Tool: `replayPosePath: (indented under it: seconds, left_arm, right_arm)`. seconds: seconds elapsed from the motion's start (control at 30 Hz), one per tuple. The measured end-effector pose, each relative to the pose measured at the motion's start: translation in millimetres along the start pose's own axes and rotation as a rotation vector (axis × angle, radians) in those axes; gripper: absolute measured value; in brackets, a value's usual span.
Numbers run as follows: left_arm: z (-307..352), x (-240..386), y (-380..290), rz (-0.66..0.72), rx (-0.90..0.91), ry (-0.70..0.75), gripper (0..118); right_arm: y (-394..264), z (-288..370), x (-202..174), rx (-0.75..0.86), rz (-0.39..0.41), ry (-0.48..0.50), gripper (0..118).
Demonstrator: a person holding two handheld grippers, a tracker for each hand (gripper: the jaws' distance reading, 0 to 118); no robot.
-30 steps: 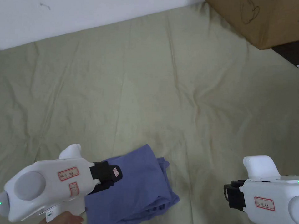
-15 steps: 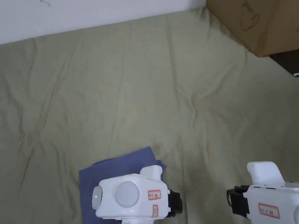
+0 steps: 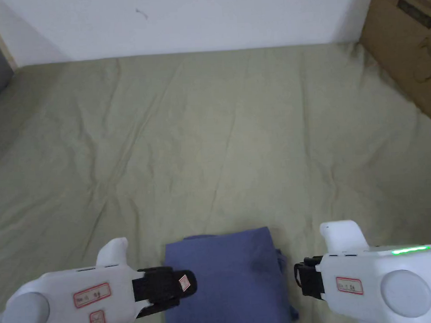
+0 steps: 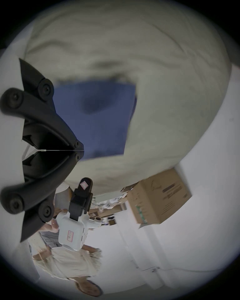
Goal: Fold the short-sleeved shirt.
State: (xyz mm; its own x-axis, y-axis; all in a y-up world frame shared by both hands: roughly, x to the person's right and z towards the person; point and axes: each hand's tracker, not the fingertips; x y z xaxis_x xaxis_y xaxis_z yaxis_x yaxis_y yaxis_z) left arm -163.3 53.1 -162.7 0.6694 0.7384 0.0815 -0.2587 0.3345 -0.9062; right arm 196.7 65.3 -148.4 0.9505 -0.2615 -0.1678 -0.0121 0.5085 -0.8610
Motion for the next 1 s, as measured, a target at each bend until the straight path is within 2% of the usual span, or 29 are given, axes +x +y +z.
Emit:
replayPosePath:
  seconds: [0.03,0.07,0.1,0.13,0.17,0.2,0.23,0.3,0.43,0.6,0.63,0.67,0.7,0.73,0.8,0.87,1.0]
  left_arm:
    - [5.3,-11.2,0.2,0.013,0.009,0.022,10]
    - [10.3,-21.2,-0.5,0.024,0.018,0.028,38]
    - [14.1,-32.9,-1.2,0.028,0.022,0.016,72]
    - [15.0,-43.7,-0.1,0.05,0.021,0.008,98]
    - [11.0,-51.4,-1.0,0.091,0.014,-0.011,107]
    - [7.8,-59.4,0.3,0.124,-0.001,-0.018,109]
    - [5.5,-64.6,2.1,0.146,-0.002,-0.011,109]
    - [-8.7,-75.2,4.3,0.161,-0.008,-0.047,104]
    - [-46.9,-87.3,13.1,0.244,-0.059,-0.101,105]
    - [-88.7,-84.1,16.8,0.244,-0.131,-0.262,103]
    - [-96.6,-83.3,17.8,0.247,-0.137,-0.262,95]
    - [-101.0,-80.3,19.0,0.243,-0.136,-0.227,73]
    - [-99.5,-79.2,16.0,0.21,-0.125,-0.132,49]
    - [-100.6,-79.5,17.0,0.165,-0.131,-0.08,40]
    - [-97.1,-81.3,18.4,0.211,-0.137,-0.162,36]
    - [-88.1,-80.4,21.0,0.207,-0.14,-0.152,33]
    - [-68.3,-73.4,37.3,0.087,-0.154,-0.082,32]
  right_arm:
    - [6.7,-11.7,-7.1,-0.008,0.004,0.007,3]
    - [11.5,-21.7,-12.0,-0.026,0.028,0.029,3]
    - [17.2,-36.1,-12.7,-0.049,0.039,0.053,3]
    - [21.7,-48.8,-13.7,-0.075,0.043,0.075,3]
    - [24.6,-60.1,-13.9,-0.096,0.047,0.085,3]
    - [26.8,-69.6,-14.6,-0.133,0.039,0.061,3]
    - [27.0,-77.9,-12.7,-0.159,0.056,0.029,3]
    - [25.2,-82.9,-9.6,-0.151,0.053,0.025,3]
    - [24.5,-78.5,-3.2,-0.146,0.027,0.042,3]
    - [23.1,-77.7,-4.6,-0.146,0.019,0.034,3]
    - [22.2,-76.6,-6.1,-0.147,0.015,0.034,3]
    - [22.2,-76.4,-6.6,-0.147,0.014,0.032,3]
    - [22.1,-76.4,-7.1,-0.145,0.019,0.024,3]
    - [22.0,-76.1,-7.2,-0.144,0.023,0.02,3]
    - [22.2,-74.2,-6.9,-0.146,0.016,0.025,3]
    - [22.9,-70.0,-10.0,-0.145,0.013,0.025,3]
    - [21.7,-55.3,-27.1,-0.118,0.053,0.014,3]
